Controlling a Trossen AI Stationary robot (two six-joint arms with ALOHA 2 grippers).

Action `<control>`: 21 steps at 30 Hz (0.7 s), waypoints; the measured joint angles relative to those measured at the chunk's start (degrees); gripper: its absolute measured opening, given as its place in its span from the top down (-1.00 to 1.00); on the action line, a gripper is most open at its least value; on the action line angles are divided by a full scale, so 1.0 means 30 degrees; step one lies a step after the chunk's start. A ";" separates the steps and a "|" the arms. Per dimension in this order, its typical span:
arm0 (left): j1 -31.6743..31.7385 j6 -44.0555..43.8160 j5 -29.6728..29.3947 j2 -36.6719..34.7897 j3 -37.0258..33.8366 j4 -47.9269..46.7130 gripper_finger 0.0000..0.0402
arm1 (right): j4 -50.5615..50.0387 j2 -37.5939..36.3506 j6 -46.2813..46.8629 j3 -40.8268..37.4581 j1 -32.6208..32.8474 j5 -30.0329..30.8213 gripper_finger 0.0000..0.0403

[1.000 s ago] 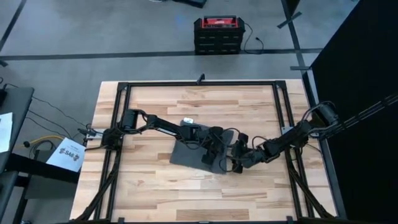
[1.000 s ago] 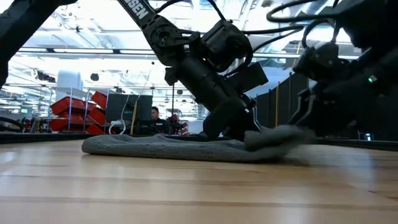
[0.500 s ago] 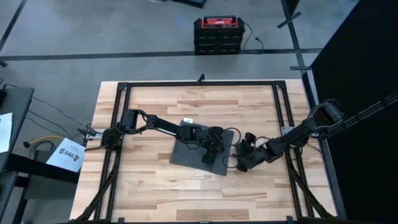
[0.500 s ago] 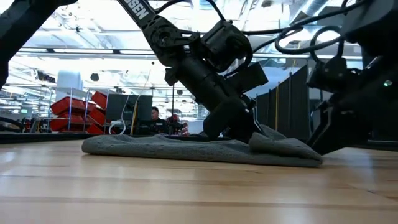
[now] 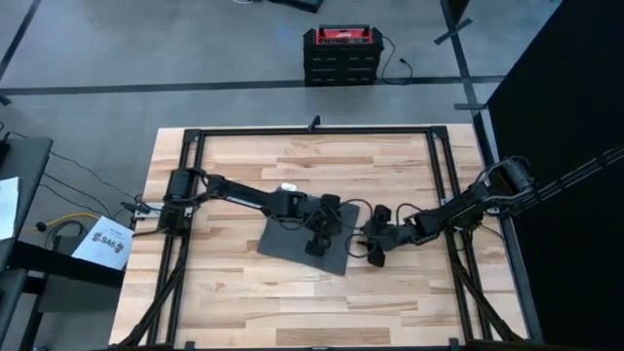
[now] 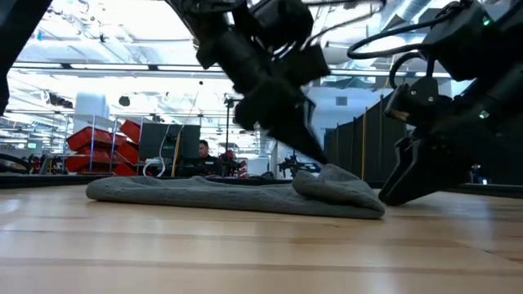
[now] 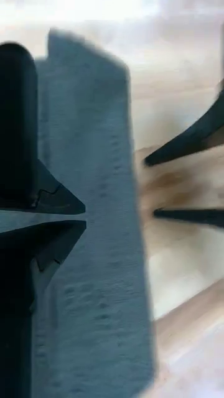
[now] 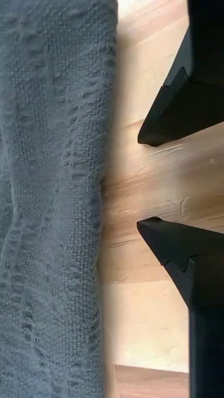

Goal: Roll towel
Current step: Roll the gray towel

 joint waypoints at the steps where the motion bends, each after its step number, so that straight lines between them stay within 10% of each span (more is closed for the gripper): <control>1: -0.0012 0.0131 0.0000 0.0312 0.0022 0.0407 0.93 | 0.0034 0.0007 -0.0144 0.0000 -0.0033 -0.0032 -0.01; 21: -0.0114 -0.0544 -0.0024 0.3887 0.0204 0.3346 0.93 | 0.1506 0.0119 -0.2908 0.0415 -0.0963 -0.0925 -0.01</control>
